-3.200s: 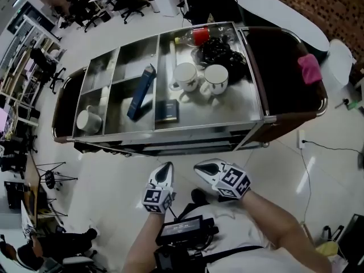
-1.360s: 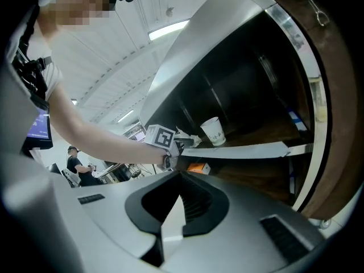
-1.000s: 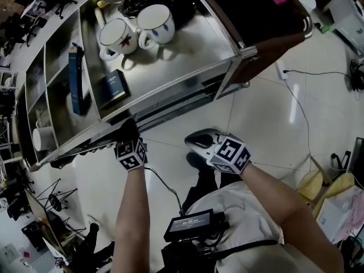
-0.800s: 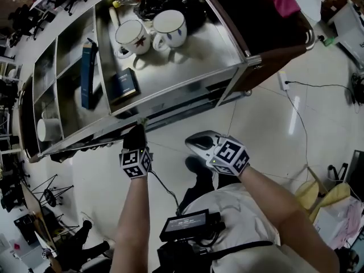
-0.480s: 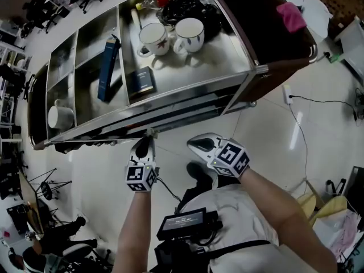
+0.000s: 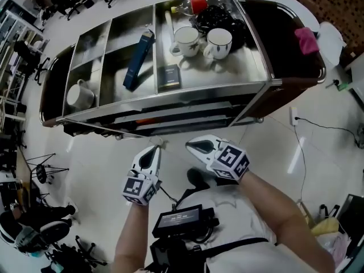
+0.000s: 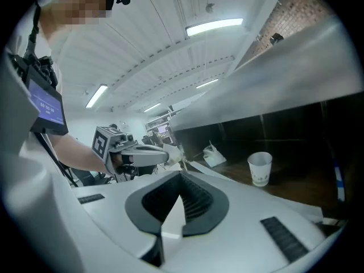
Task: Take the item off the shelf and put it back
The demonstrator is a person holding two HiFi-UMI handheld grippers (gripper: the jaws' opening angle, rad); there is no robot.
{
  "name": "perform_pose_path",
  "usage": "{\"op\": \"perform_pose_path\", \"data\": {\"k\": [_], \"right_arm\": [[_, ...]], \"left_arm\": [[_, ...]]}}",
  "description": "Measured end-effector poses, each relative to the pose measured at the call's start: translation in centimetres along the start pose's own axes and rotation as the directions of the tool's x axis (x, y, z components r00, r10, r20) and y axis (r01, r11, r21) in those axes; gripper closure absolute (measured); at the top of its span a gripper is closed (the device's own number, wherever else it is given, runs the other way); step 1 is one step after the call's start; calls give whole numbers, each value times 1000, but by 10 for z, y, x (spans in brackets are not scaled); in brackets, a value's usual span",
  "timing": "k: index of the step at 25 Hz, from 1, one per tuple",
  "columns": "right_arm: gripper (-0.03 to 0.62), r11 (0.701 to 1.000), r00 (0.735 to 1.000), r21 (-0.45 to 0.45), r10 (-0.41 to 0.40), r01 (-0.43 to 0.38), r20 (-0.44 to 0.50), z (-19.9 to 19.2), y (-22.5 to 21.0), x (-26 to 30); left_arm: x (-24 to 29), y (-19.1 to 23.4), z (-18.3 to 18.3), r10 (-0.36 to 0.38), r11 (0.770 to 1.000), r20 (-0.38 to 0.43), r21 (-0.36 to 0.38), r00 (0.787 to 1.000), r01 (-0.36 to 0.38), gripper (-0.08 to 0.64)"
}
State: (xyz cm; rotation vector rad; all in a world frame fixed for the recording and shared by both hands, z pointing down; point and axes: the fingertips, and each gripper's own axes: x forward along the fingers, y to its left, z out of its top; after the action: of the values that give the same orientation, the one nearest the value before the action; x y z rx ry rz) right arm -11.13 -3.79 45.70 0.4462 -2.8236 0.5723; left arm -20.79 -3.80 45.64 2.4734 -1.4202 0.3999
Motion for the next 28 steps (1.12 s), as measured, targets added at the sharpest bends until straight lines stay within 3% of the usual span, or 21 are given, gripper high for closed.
{"op": "perform_pose_path", "data": {"k": [7, 17, 28], "right_arm": [[586, 997, 998, -55, 55, -53, 38, 39, 21, -1], [586, 988, 983, -112, 118, -102, 143, 99, 49, -3], [586, 988, 983, -119, 115, -98, 146, 99, 46, -3]], "left_arm": [[-35, -2, 35, 4, 1000, 96, -21, 995, -2, 552], [-63, -20, 91, -56, 998, 167, -16, 984, 59, 552], [-60, -20, 96, -62, 998, 186, -16, 981, 66, 552]]}}
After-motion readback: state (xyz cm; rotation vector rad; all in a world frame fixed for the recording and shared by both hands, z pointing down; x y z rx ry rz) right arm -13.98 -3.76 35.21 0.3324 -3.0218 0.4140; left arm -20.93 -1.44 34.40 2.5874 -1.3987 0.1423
